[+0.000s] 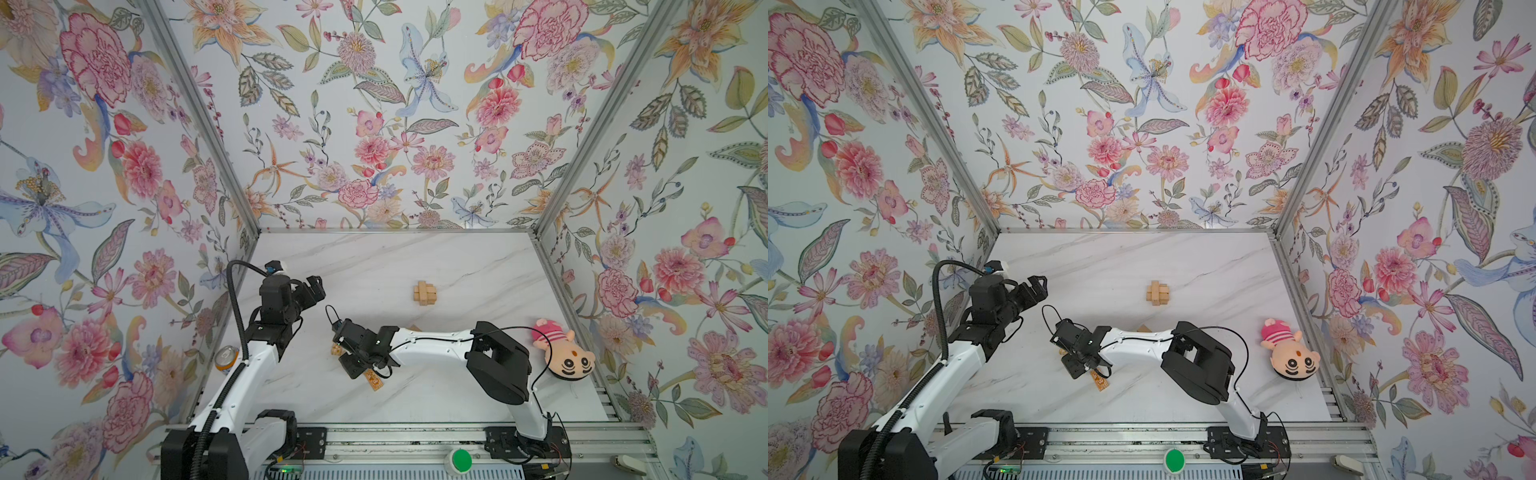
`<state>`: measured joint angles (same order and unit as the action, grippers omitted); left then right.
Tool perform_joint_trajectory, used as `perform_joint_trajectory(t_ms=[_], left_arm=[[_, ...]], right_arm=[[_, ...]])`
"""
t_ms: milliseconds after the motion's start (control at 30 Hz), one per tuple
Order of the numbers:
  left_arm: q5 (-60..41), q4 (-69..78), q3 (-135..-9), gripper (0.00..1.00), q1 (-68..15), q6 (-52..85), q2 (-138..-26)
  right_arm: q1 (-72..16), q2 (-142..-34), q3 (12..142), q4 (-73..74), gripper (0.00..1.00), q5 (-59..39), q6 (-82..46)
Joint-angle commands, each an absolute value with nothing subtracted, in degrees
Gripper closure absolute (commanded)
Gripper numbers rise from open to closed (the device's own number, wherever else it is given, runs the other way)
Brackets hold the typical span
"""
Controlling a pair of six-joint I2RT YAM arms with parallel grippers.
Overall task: Build the wood block tower
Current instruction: 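Grasp the plain block by the cow card with right gripper while left arm lifts, then carry the plain block to the stack while the left arm reaches forward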
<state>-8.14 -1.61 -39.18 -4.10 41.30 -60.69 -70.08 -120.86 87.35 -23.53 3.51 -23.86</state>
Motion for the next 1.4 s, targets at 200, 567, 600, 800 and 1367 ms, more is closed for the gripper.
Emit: perform_joint_trajectory(t_ms=[200,567,600,800,1367], left_arm=[[-10.28,0.0,-37.29,0.03,-3.22,40.71,-57.83],[-10.38,-0.37,-36.62,0.03,-3.03,40.3,-56.7],[-10.37,-0.44,-36.48,0.03,-2.99,40.3,-56.53],[-10.02,-1.5,-36.39,0.03,-2.98,40.03,-55.24],[-11.16,-2.38,-37.52,0.03,-5.19,40.05,-54.13]], right_arm=[[-70.68,-125.46,92.84,-31.12,0.51,9.36,-22.25],[-70.75,-123.71,93.56,-31.81,0.74,9.9,-21.11],[-70.66,-123.12,93.53,-31.82,0.74,10.19,-20.85],[-68.63,-118.73,92.43,-31.81,0.75,10.38,-20.86],[-52.34,-103.19,84.37,-31.79,0.75,11.72,-18.93]])
